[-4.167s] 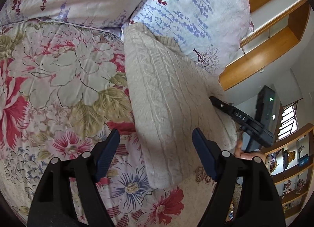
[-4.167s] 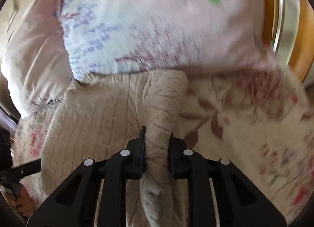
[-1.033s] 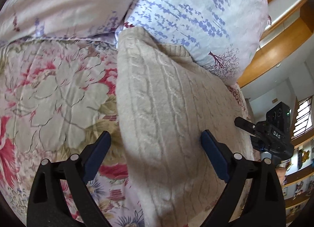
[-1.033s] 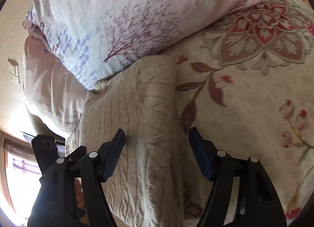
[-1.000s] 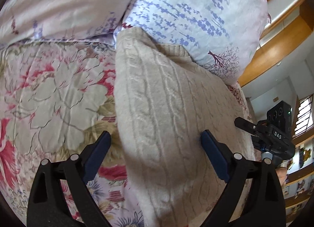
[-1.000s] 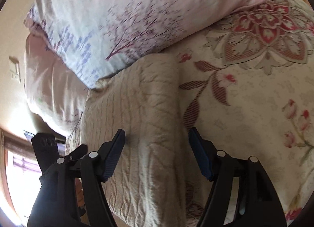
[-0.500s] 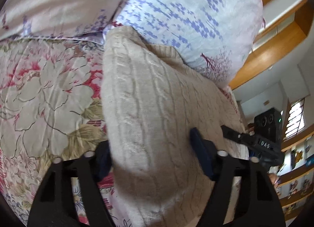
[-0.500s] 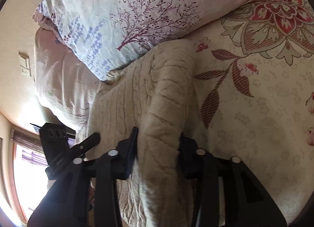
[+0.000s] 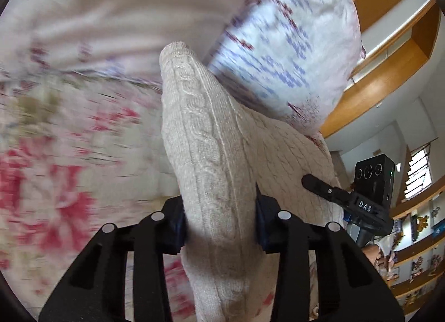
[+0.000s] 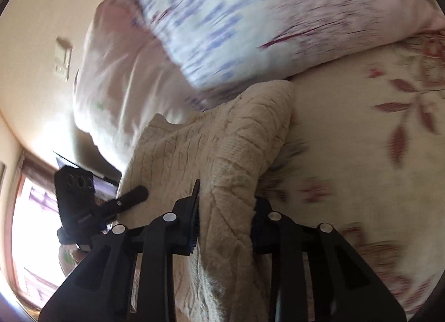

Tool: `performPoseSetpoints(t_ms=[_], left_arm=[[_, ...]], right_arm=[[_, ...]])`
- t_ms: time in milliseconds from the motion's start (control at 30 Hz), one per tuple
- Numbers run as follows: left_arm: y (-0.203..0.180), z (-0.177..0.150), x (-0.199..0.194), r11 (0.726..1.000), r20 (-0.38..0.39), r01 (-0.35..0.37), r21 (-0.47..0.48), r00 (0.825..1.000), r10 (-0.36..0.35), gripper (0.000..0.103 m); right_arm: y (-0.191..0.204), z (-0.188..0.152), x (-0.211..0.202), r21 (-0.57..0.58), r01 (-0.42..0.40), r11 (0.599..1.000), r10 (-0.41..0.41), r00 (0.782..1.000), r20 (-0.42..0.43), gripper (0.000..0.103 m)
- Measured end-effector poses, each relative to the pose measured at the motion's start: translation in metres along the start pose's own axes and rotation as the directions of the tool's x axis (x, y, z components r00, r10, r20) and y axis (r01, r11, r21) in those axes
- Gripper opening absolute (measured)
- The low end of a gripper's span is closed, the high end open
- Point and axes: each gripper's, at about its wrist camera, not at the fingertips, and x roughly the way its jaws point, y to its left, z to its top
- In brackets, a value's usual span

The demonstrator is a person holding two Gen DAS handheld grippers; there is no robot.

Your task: Fold small clothes

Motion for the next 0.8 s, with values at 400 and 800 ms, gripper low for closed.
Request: performPoseSetpoints(t_ms=[400, 800], left_arm=[[0.091, -0.023, -0.012, 0.988, 0.036, -0.001, -0.152, 0.999, 0.007, 0.057], [-0.003, -0.049, -0.053, 0.923, 0.287, -0.310, 0.228, 0.927, 0.240, 0.062]], right_arm=[[0.016, -0.013, 0.049, -0.025, 0.055, 0.998, -0.057, 0.996, -0.068, 0.039], [0.025, -0.014, 0.022, -0.097, 0.121, 0.988, -0.117, 0.992, 0.050, 0.028]])
